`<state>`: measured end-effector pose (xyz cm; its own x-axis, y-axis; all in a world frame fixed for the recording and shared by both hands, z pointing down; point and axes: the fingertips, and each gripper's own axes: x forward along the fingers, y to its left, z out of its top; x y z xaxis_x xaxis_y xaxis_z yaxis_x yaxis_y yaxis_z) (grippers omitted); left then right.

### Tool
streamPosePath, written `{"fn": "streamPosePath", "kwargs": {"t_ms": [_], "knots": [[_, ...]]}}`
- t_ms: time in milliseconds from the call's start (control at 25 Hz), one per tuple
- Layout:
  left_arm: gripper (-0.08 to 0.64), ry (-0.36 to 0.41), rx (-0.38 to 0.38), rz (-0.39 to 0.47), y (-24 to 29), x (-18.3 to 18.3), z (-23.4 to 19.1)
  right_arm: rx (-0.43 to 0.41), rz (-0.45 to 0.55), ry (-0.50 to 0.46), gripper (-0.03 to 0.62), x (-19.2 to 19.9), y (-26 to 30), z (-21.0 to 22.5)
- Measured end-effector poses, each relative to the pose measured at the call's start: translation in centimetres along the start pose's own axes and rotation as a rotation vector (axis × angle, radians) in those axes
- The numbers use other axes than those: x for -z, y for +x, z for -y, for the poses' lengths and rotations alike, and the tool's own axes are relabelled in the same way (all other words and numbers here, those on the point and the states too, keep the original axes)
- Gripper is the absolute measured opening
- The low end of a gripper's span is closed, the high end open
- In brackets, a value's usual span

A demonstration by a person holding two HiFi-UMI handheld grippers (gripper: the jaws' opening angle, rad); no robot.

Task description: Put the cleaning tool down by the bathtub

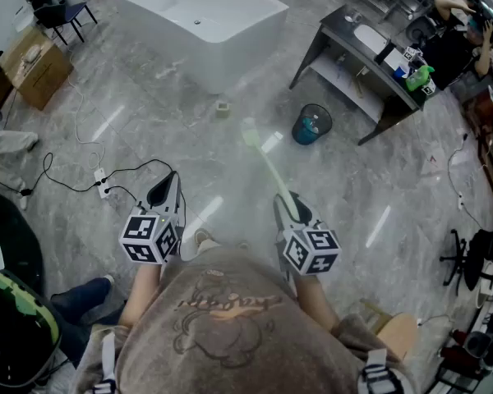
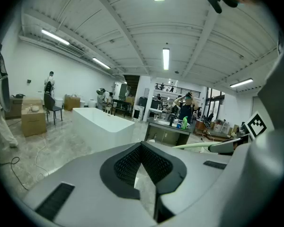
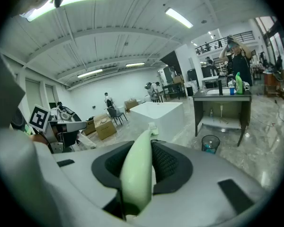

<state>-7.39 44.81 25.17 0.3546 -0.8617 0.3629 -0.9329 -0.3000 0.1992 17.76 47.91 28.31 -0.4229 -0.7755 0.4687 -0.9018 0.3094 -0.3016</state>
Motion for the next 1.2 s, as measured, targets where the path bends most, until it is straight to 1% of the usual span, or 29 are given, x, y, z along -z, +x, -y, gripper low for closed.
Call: {"fn": "streamPosePath", "kwargs": {"t_ms": [160, 400, 520, 680, 840, 1000, 1200], "knots": [[0.003, -0.004, 0.001, -0.008, 0.2, -0.4, -0.3, -0.003, -0.005, 0.003, 0.114, -0.5, 0.2, -0.2], [0.003, -0.002, 0.009, -0.007, 0.4, 0.0, -0.4, -0.014, 0.0, 0.002, 0.114, -0.2, 0.5, -0.5], [0.003, -0.006, 0.013, -0.011, 0.1, 0.3, -0.9, -0.023, 0.014, 0.013, 0.114, -0.1, 0.4, -1.2], [0.003, 0.0, 0.019, -0.016, -0.2, 0.7, -1.8, -0.034, 0.035, 0.004, 0.115, -0.3, 0.7, -2.2], [0.003, 0.018, 0.044, -0.026, -0.1, 1.0, -2.6, -0.032, 0.049, -0.007, 0.114, -0.4, 0.9, -3.2], [0.003, 0.028, 0.065, -0.031, 0.0, 1.8, -4.3, -0.04, 0.085, -0.017, 0.114, 0.0, 2.2, -4.6], [0.003, 0.032, 0.087, -0.049, 0.1, 2.3, -5.3, -0.023, 0.077, -0.013, 0.114, 0.3, 3.0, -5.8]]}}
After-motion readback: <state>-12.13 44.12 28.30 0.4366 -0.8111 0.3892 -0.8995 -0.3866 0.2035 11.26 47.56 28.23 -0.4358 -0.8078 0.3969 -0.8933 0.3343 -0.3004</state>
